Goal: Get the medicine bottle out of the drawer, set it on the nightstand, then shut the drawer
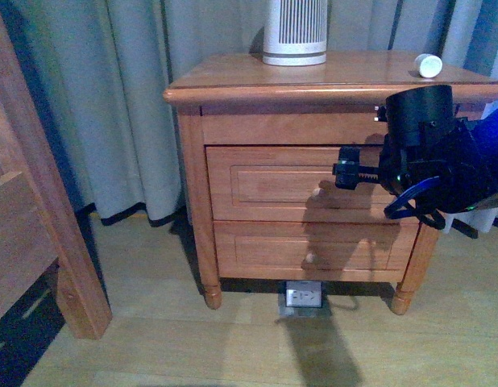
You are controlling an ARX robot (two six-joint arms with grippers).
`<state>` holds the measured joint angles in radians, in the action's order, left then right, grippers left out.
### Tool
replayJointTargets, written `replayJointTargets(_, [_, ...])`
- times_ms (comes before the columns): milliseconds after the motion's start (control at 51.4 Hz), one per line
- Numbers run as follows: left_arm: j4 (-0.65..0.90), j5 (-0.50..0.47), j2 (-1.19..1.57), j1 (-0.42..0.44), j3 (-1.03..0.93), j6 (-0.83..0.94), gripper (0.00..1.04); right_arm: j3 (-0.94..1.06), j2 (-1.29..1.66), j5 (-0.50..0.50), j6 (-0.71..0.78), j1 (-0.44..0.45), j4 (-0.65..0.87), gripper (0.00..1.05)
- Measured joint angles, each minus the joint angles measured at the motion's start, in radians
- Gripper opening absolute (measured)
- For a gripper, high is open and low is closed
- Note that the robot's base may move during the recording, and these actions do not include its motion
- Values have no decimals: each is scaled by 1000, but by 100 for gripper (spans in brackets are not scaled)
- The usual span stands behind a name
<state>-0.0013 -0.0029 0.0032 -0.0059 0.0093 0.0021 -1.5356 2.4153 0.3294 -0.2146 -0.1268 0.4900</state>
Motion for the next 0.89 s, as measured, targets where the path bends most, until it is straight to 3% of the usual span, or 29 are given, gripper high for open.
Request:
replayJointTargets(156, [0,0,0,0,0,0,98,80,-48,-32,-15,-6,17,98])
replayJointTargets(331, [0,0,0,0,0,0,98,303,-250,-69,-64,-20,8,98])
replayJointTargets(623, [0,0,0,0,0,0,98,762,-796,-73,-45,40,-31,98])
replayJointTargets(895, [0,0,0,0,0,0,98,1124,-1423,-59,15,118,-200,98])
